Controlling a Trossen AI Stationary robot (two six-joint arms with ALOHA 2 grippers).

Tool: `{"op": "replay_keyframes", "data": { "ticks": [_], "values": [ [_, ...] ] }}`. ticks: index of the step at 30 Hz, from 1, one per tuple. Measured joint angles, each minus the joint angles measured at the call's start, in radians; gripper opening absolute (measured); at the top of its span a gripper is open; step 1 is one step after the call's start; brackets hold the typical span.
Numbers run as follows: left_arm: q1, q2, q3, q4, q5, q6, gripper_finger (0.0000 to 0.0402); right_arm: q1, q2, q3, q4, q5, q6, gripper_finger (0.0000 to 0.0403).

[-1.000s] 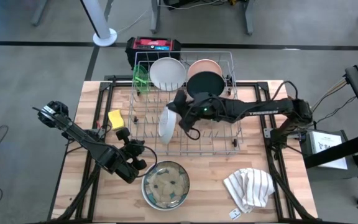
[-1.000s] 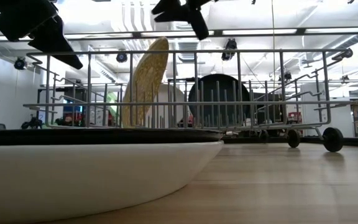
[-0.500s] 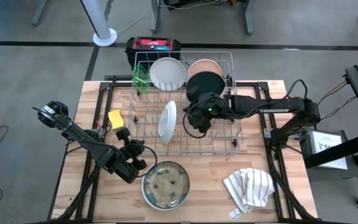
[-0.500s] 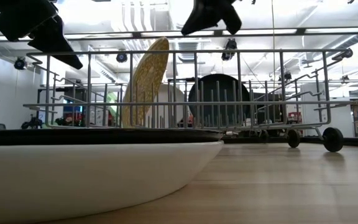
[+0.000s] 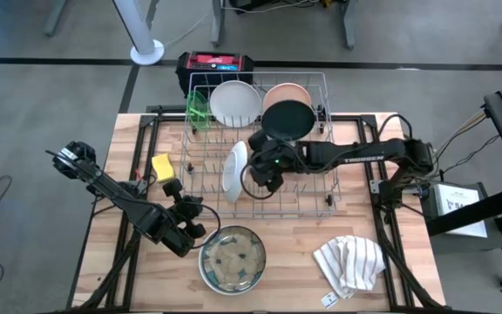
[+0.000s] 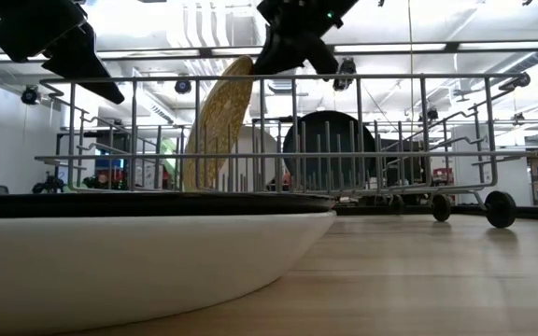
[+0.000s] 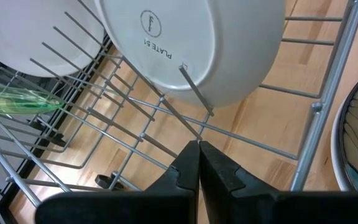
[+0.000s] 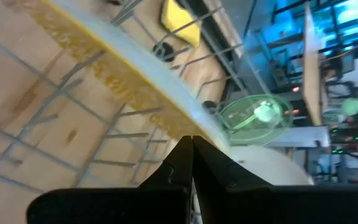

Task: Sort dishes
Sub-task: Adjust the yellow plate on the dish rack

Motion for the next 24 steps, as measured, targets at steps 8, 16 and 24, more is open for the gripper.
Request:
{"op": "replay_keyframes", "data": {
  "ticks": [8,16,24],
  "values": [
    [0.0,0.0,0.0,0.001,0.0,0.0,0.0,0.0,0.001,0.0,0.106,-0.006,-0.048,0.0],
    [0.0,0.0,0.0,0.004,0.0,-0.001,0.0,0.0,0.019,0.0,0.194,-0.035,-0.091,0.0],
    [0.0,0.0,-0.001,0.007,0.0,-0.001,0.0,0.0,0.048,0.0,0.265,-0.042,-0.127,0.0]
  ]
}}
